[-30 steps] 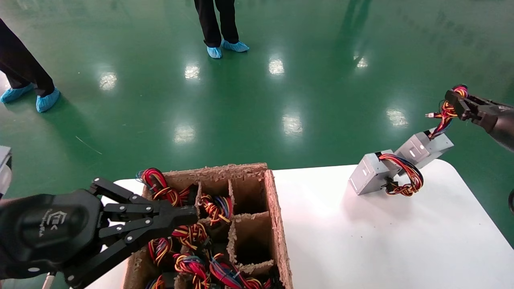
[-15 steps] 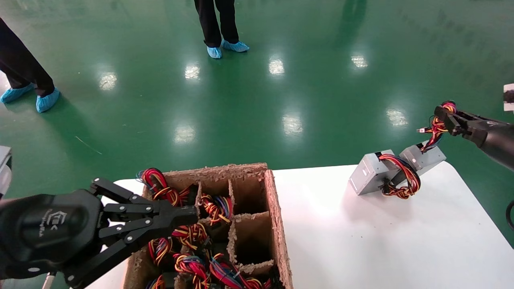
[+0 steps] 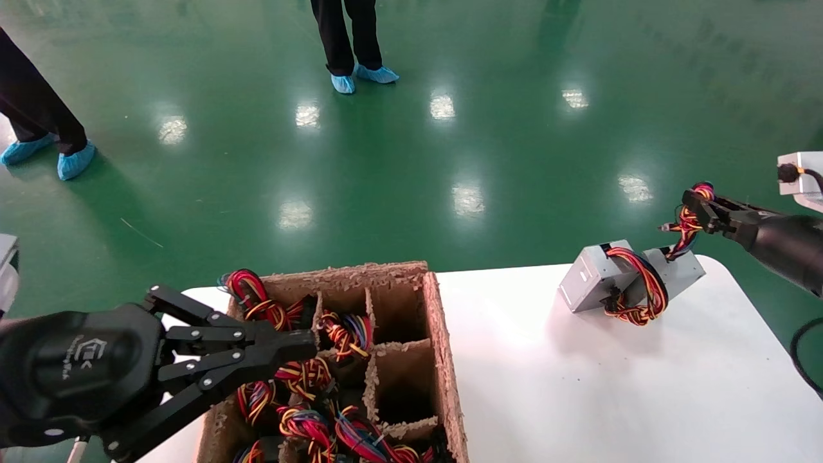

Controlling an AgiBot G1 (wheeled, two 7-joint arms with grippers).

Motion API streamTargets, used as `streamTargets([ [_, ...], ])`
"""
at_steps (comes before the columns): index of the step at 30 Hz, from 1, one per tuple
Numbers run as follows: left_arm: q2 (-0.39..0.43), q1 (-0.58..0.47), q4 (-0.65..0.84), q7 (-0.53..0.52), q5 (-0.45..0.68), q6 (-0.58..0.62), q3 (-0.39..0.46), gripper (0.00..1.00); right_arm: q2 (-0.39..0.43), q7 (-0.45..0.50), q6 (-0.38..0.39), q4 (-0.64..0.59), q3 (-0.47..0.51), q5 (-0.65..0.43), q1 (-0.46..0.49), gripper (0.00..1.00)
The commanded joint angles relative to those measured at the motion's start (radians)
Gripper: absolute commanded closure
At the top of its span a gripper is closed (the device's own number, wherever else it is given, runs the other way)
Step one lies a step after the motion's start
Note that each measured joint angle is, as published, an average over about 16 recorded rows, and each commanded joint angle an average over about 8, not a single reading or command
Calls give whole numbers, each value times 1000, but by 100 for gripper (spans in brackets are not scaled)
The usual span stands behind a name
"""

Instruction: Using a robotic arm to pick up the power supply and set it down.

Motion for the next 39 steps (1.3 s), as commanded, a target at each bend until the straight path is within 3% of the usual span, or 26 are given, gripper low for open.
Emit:
streamTargets([
  [1,0,0,0,0,0,0,0,100,-9,8,6,-9,-7,-10,7,100],
  [7,0,0,0,0,0,0,0,100,-30,20,13,-30,-21,-32,19,100],
  [9,0,0,0,0,0,0,0,100,-34,22,12,-33,-26,-38,22,92],
  [11,0,0,0,0,0,0,0,100,-34,23,9,-33,-31,-44,24,76],
  [15,0,0,0,0,0,0,0,100,-32,26,3,-27,-38,-53,23,27],
  [18,0,0,0,0,0,0,0,100,-29,30,0,-23,-41,-57,22,4],
  [20,0,0,0,0,0,0,0,100,-28,32,-2,-21,-43,-60,21,0],
  [39,0,0,0,0,0,0,0,100,-27,42,-27,-21,-58,-69,21,0],
])
